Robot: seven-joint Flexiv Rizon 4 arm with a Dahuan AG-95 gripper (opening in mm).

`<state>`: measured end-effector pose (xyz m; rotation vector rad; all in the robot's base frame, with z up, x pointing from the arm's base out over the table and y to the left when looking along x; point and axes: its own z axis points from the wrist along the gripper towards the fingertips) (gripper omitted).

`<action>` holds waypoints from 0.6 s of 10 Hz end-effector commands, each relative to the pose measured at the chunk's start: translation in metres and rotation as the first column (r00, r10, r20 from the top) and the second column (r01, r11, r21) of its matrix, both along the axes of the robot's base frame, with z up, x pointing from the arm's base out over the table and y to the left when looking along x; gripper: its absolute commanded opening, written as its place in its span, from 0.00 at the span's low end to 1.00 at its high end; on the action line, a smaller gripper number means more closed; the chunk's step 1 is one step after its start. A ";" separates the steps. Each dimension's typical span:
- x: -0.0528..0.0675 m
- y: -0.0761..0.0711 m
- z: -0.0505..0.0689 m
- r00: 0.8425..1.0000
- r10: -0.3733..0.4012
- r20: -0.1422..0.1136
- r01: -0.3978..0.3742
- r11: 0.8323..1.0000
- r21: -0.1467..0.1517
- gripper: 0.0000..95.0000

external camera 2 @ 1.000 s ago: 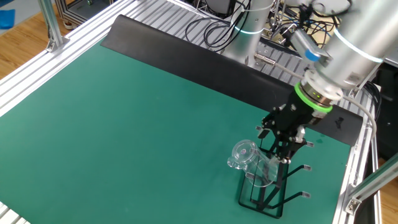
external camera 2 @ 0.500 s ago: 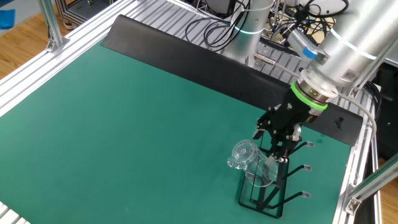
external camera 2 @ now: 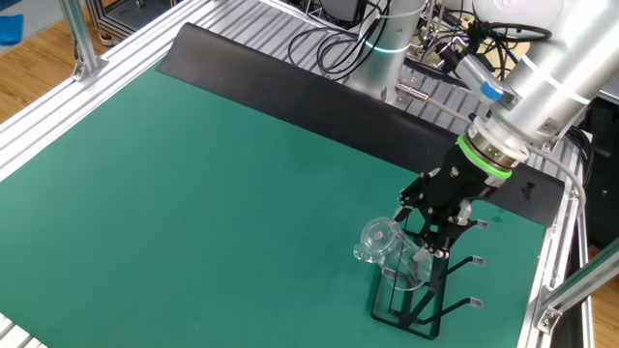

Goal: Take the cup off the cup rack

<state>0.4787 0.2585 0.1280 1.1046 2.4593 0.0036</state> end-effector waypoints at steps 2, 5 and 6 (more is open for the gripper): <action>0.000 0.000 0.000 1.000 0.022 -0.002 -0.022 1.000 -0.011 0.80; 0.000 0.000 0.000 0.999 0.045 -0.006 -0.045 0.999 -0.016 0.80; 0.000 0.000 0.000 0.999 0.053 -0.009 -0.054 0.998 -0.013 0.80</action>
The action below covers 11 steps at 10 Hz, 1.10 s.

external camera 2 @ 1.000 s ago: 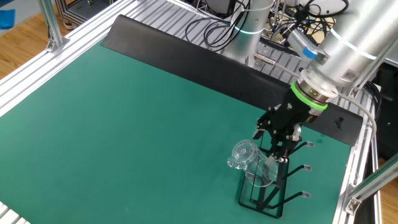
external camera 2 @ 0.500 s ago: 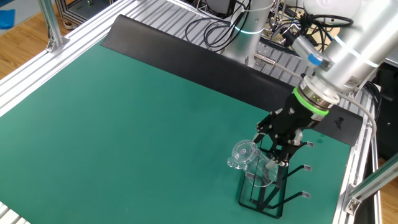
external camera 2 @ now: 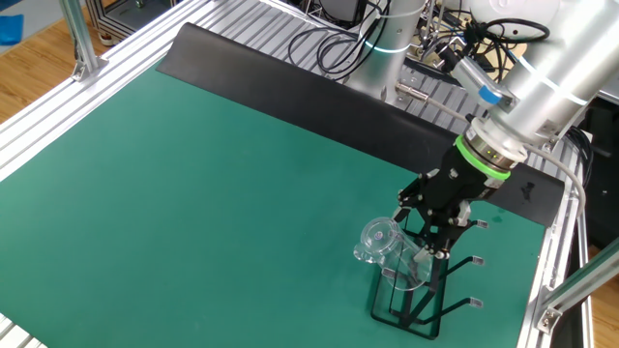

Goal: Take the cup off the cup rack

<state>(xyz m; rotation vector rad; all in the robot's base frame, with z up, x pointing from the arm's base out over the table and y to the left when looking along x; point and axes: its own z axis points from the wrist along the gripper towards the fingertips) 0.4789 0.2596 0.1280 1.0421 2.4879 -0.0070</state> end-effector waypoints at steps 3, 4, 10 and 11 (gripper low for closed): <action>0.000 -0.001 0.000 1.000 0.009 -0.005 -0.009 1.000 0.003 0.80; 0.000 -0.001 0.000 1.000 0.009 -0.006 -0.009 1.000 0.003 0.80; 0.000 -0.001 0.000 1.000 0.002 -0.012 -0.001 1.000 0.009 0.80; 0.000 -0.001 0.000 1.000 -0.007 -0.026 0.008 1.000 0.013 0.80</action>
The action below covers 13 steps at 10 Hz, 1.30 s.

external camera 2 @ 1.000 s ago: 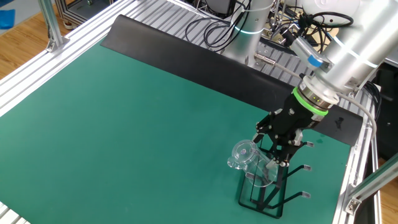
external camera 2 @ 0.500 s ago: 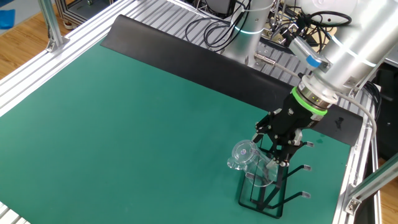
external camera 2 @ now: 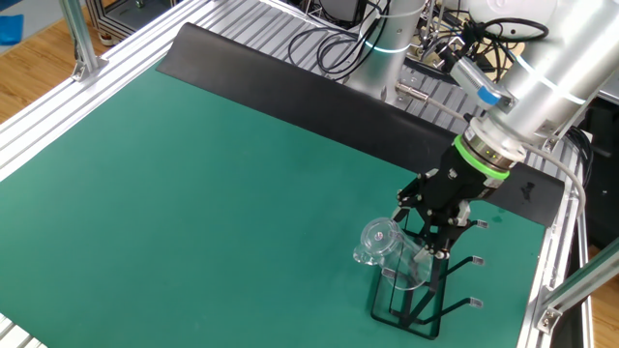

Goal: Take the cup off the cup rack

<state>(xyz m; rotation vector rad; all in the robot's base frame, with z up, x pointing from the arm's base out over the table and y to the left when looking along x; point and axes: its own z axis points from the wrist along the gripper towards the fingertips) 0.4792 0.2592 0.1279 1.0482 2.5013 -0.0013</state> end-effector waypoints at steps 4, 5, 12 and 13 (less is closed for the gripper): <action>0.000 0.000 0.000 0.995 -0.014 -0.103 0.018 0.999 0.040 0.80; 0.000 0.000 0.000 0.994 -0.018 -0.105 0.023 0.999 0.040 0.80; 0.000 0.000 0.000 0.986 -0.079 -0.144 0.083 0.996 0.024 0.80; 0.000 0.000 0.000 0.985 -0.079 -0.155 0.083 0.996 0.020 0.80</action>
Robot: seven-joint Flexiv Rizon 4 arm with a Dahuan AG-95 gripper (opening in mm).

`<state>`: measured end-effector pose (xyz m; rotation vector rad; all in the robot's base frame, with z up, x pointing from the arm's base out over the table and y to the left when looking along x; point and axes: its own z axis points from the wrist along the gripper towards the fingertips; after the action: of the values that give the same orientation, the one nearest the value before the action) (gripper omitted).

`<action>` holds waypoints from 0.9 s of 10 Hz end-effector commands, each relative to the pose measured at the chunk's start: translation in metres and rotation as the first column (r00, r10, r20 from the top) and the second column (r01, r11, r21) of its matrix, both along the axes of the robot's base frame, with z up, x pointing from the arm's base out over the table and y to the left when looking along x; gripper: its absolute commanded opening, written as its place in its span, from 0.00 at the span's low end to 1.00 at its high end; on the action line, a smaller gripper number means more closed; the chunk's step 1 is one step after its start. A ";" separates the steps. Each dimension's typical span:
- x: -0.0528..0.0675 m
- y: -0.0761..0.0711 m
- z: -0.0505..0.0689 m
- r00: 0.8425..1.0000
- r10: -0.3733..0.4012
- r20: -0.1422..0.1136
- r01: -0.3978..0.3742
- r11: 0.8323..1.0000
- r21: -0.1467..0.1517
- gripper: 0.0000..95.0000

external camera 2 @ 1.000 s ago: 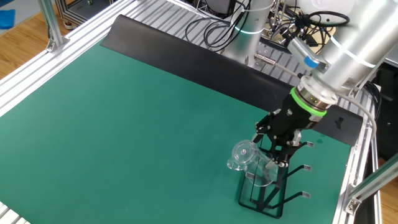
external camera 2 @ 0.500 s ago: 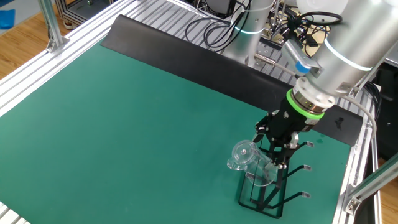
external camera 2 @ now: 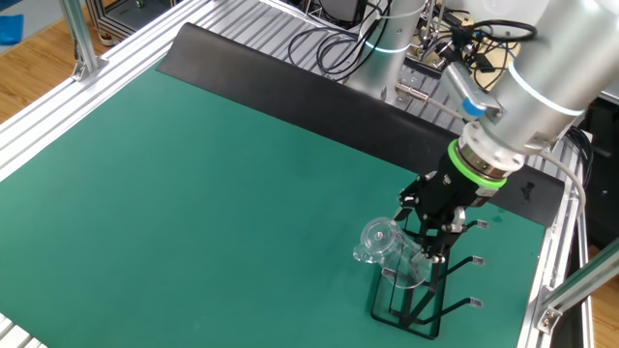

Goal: Take the cup off the cup rack

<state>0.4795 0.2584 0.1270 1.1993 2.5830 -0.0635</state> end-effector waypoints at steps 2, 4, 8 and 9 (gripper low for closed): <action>-0.001 0.001 0.001 0.998 0.030 -0.050 -0.031 0.999 -0.026 0.80; -0.001 0.001 0.001 0.998 0.036 -0.051 -0.038 0.999 -0.031 0.80; 0.002 -0.001 -0.001 0.998 0.054 -0.045 -0.056 0.996 -0.065 0.80; 0.006 -0.004 -0.003 0.998 0.055 -0.037 -0.058 0.995 -0.077 0.80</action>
<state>0.4841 0.2536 0.1250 1.1076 2.6190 -0.1744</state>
